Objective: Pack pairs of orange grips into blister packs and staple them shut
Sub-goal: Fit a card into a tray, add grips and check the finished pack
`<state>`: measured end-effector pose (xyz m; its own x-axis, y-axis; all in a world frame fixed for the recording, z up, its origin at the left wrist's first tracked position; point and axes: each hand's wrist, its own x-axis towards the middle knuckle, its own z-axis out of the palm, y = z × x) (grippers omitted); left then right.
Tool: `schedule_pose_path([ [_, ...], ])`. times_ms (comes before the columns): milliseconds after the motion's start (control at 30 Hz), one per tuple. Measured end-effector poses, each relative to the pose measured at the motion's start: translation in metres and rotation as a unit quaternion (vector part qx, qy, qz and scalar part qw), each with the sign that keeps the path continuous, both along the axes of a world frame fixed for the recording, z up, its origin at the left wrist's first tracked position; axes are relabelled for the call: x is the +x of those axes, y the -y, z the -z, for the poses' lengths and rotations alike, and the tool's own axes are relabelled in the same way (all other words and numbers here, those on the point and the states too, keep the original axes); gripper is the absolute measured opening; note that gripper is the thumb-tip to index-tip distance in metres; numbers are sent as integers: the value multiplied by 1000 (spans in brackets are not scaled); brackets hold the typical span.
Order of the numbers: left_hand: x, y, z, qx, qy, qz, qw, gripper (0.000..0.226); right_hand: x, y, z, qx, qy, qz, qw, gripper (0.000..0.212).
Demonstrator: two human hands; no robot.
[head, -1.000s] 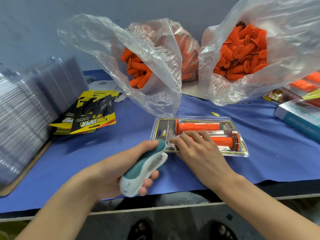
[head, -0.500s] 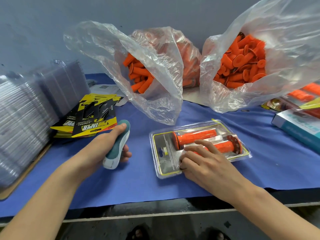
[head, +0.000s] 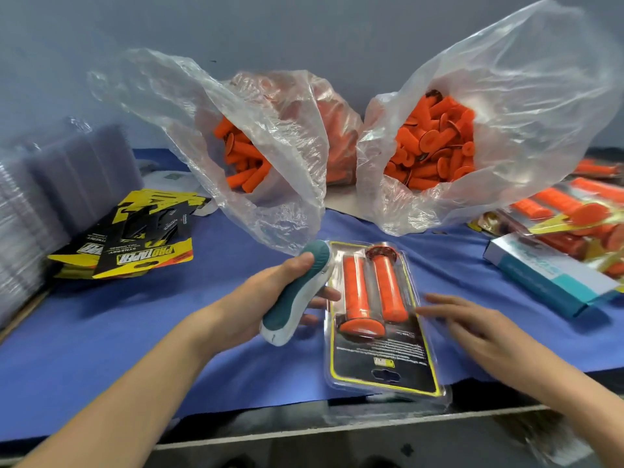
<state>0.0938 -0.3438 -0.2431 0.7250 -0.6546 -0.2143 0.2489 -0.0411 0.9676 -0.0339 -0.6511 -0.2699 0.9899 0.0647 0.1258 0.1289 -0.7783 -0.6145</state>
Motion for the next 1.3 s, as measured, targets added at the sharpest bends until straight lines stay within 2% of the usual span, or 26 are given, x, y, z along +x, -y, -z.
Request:
schedule_pose_path([
  [100, -5, 10, 1, 36, 67, -10, 997, 67, 25, -12, -5, 82, -45, 30, 995, 29],
  [200, -18, 12, 8, 63, 129, -1, 990, 56, 49, -28, -6, 33, -62, 50, 996, 38],
  [267, -28, 9, 12, 61, 149, 24, 987, 62, 62, -37, -10, 3, -60, 50, 997, 42],
  [367, -37, 5, 19, 37, 122, 13, 992, 73, 78, -50, -19, -21, -53, 24, 998, 39],
  [433, -37, -1, 23, 17, 93, -27, 995, 76, 84, -54, -22, 14, -40, 13, 999, 36],
  [533, -29, -13, 23, -5, 87, -66, 994, 63, 82, -53, -23, 75, -8, 19, 997, 35],
  [700, -20, -14, 22, -26, 92, -123, 988, 60, 49, -54, -44, 167, 105, 159, 967, 28],
  [767, -26, -7, 23, -26, 94, -143, 985, 60, 21, -73, -59, 246, 118, 156, 949, 20],
  [800, -28, -4, 24, -24, 97, -157, 983, 63, 6, -89, -64, 321, 79, 118, 937, 15],
  [833, -31, 0, 24, -20, 100, -171, 980, 67, -8, -108, -66, 395, -3, 70, 916, 18],
  [900, -35, 5, 23, -7, 103, -192, 976, 73, -29, -146, -64, 478, -230, -4, 848, 35],
  [967, -37, 6, 20, 6, 112, -209, 972, 72, -33, -164, -51, 526, -349, 29, 775, 43],
  [1033, -40, 4, 18, 12, 121, -224, 967, 72, -27, -166, -40, 580, -363, 132, 717, 44],
  [1167, -47, 3, 17, 16, 112, -209, 971, 72, -11, -166, -35, 725, -234, 221, 609, 36],
  [1233, -50, 6, 17, 10, 96, -206, 974, 72, -7, -171, -28, 746, -201, 240, 588, 31],
  [1300, -52, 8, 16, 5, 79, -210, 975, 69, -3, -175, -23, 747, -186, 253, 585, 23],
])
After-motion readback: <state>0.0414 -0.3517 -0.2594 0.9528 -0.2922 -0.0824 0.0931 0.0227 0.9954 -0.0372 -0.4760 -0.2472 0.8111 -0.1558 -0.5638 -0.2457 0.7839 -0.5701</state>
